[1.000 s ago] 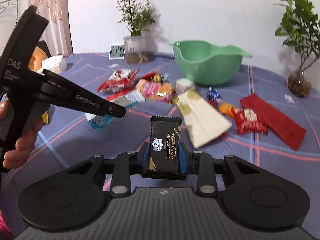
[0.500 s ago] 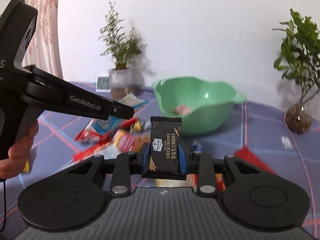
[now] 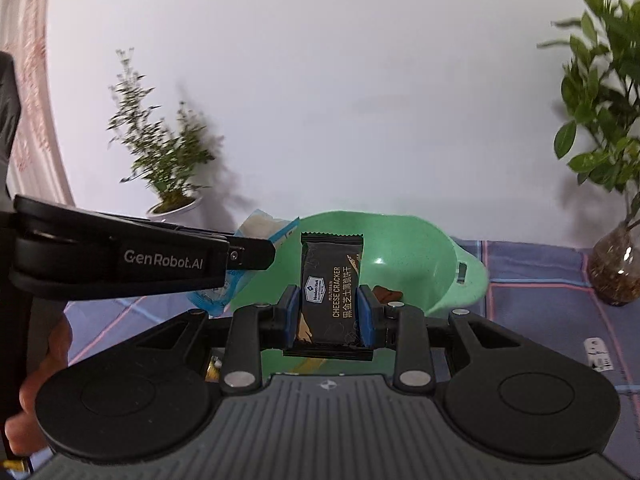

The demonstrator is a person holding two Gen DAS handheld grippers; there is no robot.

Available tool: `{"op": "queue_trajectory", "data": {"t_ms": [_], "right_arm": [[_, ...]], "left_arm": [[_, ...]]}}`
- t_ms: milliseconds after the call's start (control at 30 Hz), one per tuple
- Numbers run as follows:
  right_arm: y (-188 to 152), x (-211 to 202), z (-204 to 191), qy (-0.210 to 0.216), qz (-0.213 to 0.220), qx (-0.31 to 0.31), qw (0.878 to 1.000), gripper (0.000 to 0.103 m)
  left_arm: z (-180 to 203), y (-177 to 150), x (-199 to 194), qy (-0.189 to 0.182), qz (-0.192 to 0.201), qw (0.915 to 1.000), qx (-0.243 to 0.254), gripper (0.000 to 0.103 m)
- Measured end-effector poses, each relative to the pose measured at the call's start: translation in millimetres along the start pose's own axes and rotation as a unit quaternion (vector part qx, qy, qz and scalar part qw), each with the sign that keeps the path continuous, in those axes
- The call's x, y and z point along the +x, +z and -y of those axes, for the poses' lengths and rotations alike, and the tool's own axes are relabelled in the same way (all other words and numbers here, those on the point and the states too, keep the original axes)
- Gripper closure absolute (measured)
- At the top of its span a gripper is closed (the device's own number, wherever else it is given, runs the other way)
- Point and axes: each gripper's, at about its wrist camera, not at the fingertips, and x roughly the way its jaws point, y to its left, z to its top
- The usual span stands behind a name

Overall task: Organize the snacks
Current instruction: 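Carry the cracker bar over the green bowl with the right tool and release it, then grasp the white stick pack with the left tool while the right tool grasps the cream wafer pack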

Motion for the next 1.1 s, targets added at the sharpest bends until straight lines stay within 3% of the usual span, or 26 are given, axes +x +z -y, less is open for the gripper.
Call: {"op": "queue_trajectory", "data": {"t_ms": [33,100,167,300,500,700,833,1033,1100], "right_arm": [[1,6,1,-0.002,-0.002,0.005,1.000,0.067],[1,15,3,-0.005,-0.005,0.011,1.000,0.064],[-1,20,5,0.004,-0.006,0.016,1.000,0.057],[-5,15,5,0.008,0.000,0.018,1.000,0.045],[-19,-15,-2,0.009,0.016,0.018,1.000,0.033],[-61,-54,-12,0.019,0.007,0.010,1.000,0.031],[-97,-59,-33,0.018,-0.037,-0.029,0.999,0.031],[-127,-56,-68,-0.010,-0.081,-0.118,0.990,0.031],[-132,-60,-76,-0.021,-0.079,-0.143,0.986,0.045]], "left_arm": [[0,1,5,0.003,-0.003,1.0000,0.000,0.019],[-2,0,14,0.005,-0.009,0.9999,-0.004,0.004],[-4,-3,17,0.003,-0.009,0.9999,-0.008,0.001],[-5,-11,7,0.004,-0.004,1.0000,-0.005,0.000],[-22,-42,-40,0.020,0.008,0.9997,-0.014,0.000],[-44,-115,-86,0.058,-0.018,0.9976,-0.033,0.000],[-49,-161,-100,0.074,-0.055,0.9949,-0.039,0.000],[-39,-184,-97,0.054,-0.083,0.9949,-0.019,0.000],[-34,-185,-95,0.051,-0.086,0.9949,-0.010,0.000]]}}
